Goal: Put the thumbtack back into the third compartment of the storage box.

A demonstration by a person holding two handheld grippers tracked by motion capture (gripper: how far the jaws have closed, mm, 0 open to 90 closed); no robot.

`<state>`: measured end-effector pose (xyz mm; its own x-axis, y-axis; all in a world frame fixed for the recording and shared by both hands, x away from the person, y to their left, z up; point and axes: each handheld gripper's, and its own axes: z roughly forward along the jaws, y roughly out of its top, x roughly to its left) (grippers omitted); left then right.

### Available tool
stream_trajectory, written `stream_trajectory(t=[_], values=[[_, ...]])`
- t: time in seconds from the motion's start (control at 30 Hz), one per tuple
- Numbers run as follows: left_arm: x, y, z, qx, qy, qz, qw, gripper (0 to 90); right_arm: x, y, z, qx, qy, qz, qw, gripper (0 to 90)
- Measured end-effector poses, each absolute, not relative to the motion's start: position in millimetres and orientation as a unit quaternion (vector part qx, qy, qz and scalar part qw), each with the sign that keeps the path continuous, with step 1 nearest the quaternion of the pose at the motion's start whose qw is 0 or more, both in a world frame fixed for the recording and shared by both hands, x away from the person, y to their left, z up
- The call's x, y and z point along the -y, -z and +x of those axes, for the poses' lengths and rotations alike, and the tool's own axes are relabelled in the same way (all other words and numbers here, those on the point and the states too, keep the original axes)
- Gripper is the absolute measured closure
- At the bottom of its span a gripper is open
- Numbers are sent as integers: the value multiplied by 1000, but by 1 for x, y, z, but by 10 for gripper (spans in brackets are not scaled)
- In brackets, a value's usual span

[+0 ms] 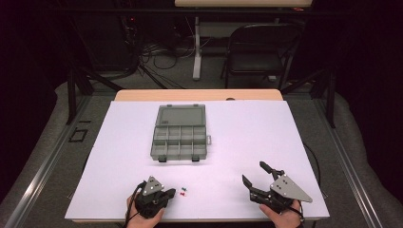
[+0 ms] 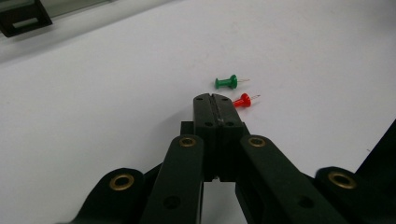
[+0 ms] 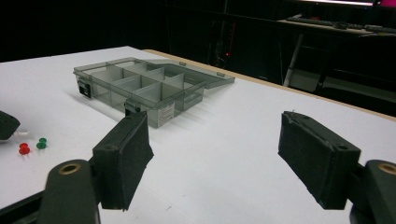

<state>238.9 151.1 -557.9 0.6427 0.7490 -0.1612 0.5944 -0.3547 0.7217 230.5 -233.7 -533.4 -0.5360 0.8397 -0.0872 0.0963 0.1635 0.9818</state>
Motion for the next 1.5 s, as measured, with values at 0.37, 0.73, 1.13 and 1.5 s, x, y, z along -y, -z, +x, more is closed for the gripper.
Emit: stream_trajectory(t=[0.37,0.73,1.13,1.5], values=[[-163,551,242,-433,-107,793,415,900,234,533,231,-683,-548,344,338,243],[-172,540,247,-450,-112,770,439,900,233,534,231,-682,-549,345,339,242],[-168,509,270,-456,-132,758,447,900,232,535,231,-683,-544,349,339,242],[-155,475,303,-449,-146,755,454,900,233,535,232,-682,-545,350,339,242]])
